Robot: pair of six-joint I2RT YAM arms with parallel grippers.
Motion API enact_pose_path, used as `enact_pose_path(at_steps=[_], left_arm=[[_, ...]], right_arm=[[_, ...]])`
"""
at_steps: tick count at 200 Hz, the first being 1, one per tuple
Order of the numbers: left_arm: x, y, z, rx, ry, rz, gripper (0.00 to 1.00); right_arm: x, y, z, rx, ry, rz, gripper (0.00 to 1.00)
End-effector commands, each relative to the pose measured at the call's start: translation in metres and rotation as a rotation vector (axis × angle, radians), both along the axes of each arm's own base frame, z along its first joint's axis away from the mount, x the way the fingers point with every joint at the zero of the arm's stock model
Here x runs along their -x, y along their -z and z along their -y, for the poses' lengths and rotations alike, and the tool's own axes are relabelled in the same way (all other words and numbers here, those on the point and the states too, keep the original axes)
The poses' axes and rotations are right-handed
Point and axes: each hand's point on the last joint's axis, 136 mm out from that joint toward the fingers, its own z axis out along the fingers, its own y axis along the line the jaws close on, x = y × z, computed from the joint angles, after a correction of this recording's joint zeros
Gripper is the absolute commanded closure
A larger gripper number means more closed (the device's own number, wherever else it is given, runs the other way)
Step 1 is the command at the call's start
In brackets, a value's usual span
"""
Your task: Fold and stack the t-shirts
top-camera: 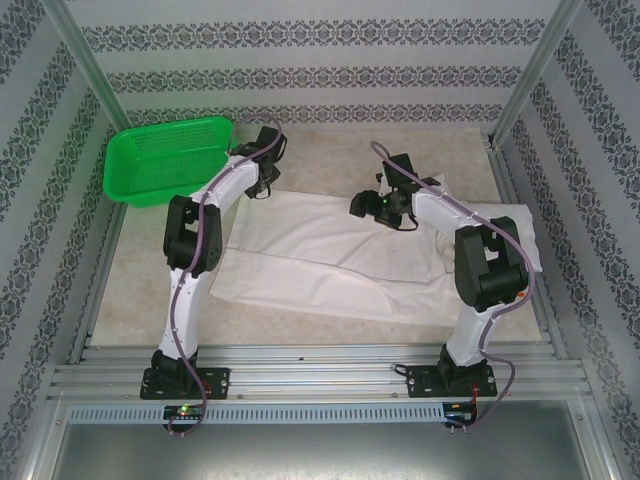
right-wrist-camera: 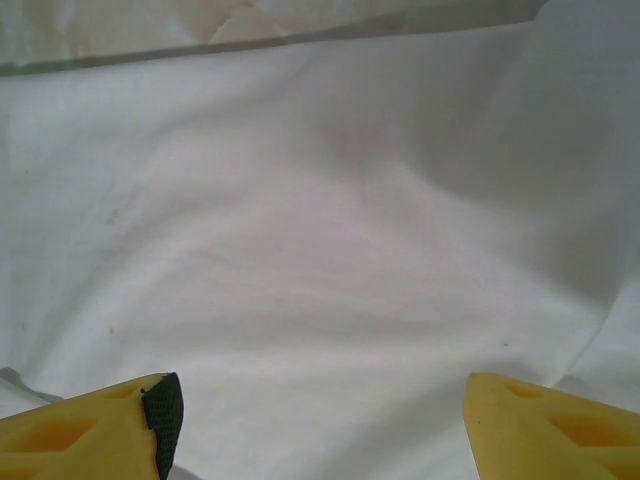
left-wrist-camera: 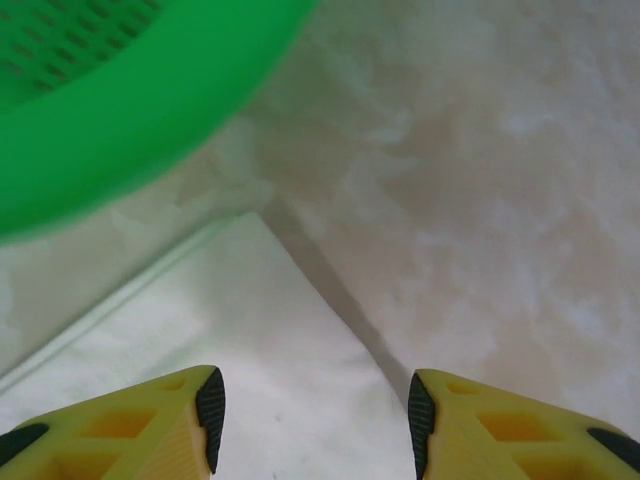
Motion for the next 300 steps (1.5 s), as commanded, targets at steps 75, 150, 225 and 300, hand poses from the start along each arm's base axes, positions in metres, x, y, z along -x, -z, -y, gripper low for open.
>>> enact_pose_path(at_steps=[75,150,225,300], left_arm=[[-0.007,0.024,-0.025,-0.09,-0.099,-0.094,0.53],[-0.016,0.046,-0.022,-0.078,-0.067,-0.114,0.57],[-0.015,0.062,-0.018,-0.037,-0.059,-0.146,0.76],[0.01,0.052,-0.022,-0.056,-0.07,-0.238,0.59]], right_arm=[[0.008,0.005,0.005,-0.019,-0.019,0.001,0.26],[0.005,0.001,0.006,-0.035,-0.018,0.015,0.26],[0.002,-0.003,0.007,-0.042,-0.013,0.024,0.26],[-0.008,-0.022,0.012,-0.055,0.006,0.063,0.26]])
